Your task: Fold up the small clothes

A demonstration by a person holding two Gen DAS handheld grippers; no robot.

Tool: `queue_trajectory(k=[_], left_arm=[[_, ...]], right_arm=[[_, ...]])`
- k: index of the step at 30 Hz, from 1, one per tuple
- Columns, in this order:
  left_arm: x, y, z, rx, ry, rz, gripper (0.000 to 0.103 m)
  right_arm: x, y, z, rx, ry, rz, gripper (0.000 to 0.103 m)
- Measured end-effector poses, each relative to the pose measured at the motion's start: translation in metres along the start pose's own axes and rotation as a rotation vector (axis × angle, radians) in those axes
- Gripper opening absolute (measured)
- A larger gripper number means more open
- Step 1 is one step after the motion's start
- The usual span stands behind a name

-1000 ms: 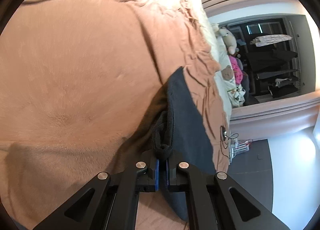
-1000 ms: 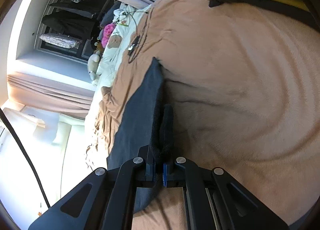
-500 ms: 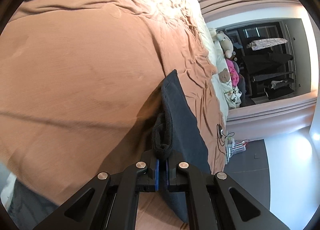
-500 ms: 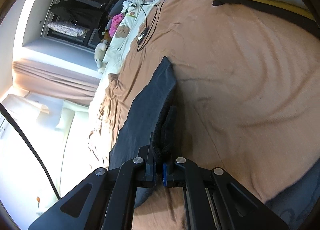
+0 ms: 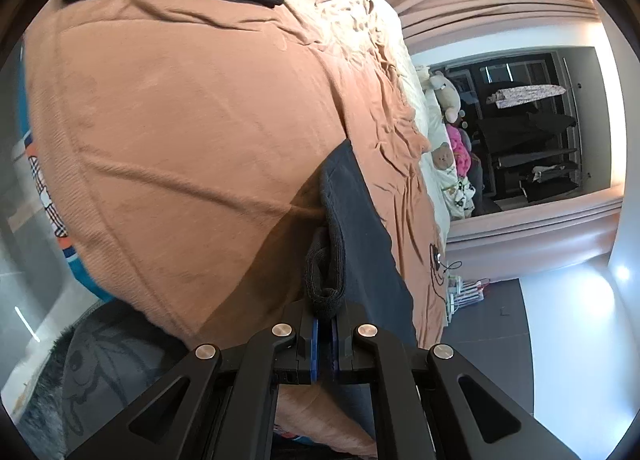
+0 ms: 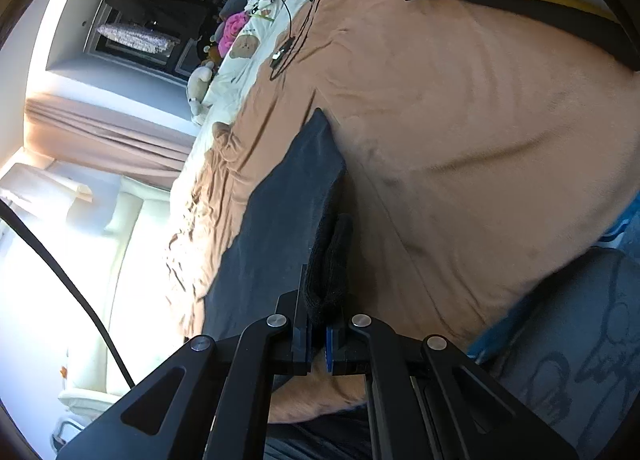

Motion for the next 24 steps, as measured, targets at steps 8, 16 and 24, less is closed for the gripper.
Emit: queue_trajectory(k=[8,16,24], left_arm=[[0.024,0.034,-0.013,0.026,0.045,0.093,0.018],[0.021,0.050,-0.010,-0.001,0.043,0.074,0.045],[0.027,0.054,-0.012,0.009,0.052,0.051,0.045]], right_arm=[[0.012,0.014,-0.005,-0.235,0.079,-0.157,0.012],[-0.004,0.032,0.009,-0.329,-0.006,-0.255,0.055],[0.037,0.097,-0.014,-0.512,0.075,-0.164,0.050]])
Point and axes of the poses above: each gripper's, at about its wrist camera, not at the fingertips, and x roughly the way its jaws point, y to its left, z to its top, the point moved 10 cm from there along x, roughly the way its jaws point, and after that the axes turned 8 degrees about -x, right-handed, at the moved point
